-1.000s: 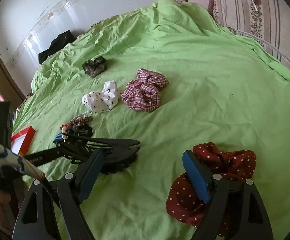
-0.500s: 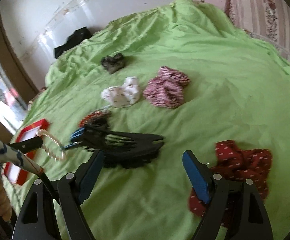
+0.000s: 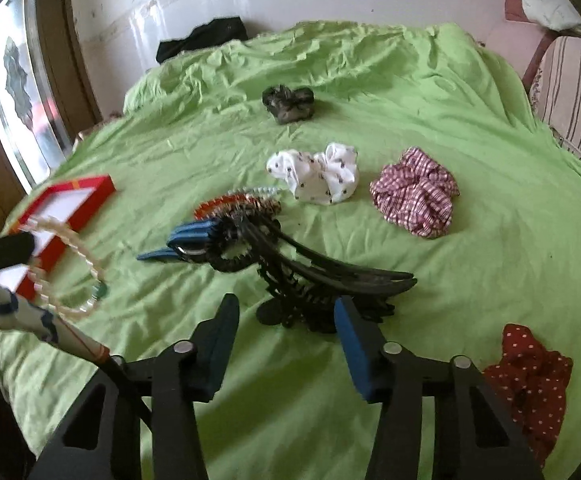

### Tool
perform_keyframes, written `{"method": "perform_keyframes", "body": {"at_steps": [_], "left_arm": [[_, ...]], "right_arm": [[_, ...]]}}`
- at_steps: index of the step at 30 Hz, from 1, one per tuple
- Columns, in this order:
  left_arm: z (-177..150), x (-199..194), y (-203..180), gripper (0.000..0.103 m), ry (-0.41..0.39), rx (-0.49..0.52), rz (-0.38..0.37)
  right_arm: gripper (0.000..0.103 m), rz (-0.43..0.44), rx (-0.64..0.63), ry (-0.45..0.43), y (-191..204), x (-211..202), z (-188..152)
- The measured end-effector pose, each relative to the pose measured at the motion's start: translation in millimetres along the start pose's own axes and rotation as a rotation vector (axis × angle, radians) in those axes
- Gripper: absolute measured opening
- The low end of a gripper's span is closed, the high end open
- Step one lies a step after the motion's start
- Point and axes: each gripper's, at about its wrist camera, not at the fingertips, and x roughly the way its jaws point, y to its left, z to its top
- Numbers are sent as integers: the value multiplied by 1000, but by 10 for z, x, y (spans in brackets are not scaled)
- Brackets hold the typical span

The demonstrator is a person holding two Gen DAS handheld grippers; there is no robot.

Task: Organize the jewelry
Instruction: 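Carry both items into the red-framed tray and open both tools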

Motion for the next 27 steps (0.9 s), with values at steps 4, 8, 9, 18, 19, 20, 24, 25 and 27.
{"method": "perform_keyframes", "body": {"at_steps": [4, 8, 9, 18, 19, 20, 24, 25, 27], "left_arm": [[-51, -196, 47, 9, -26, -1, 13], [-114, -407, 153, 9, -43, -20, 35], [-126, -461, 178, 9, -51, -25, 43], [-260, -691, 421, 9, -80, -92, 54], [-271, -701, 435, 9, -81, -93, 54], [-283, -718, 450, 9, -84, -93, 54], [-313, -750, 527, 10, -87, -101, 55], [-324, -757, 553, 10, -87, -106, 55], [-347, -782, 610, 10, -88, -114, 57]], "right_arm": [[15, -43, 3, 37, -22, 108, -31], [13, -24, 51, 14, -66, -58, -11], [17, -19, 61, 4, -72, -109, -13], [51, -52, 4, 12, -7, -297, -34], [64, -47, -18, 7, 46, -311, -32], [72, -56, -44, -5, 100, -325, -30], [73, -151, -206, -23, 360, -254, 25], [71, -170, -240, -11, 396, -198, 39], [52, -199, -286, 20, 426, -91, 52]]}}
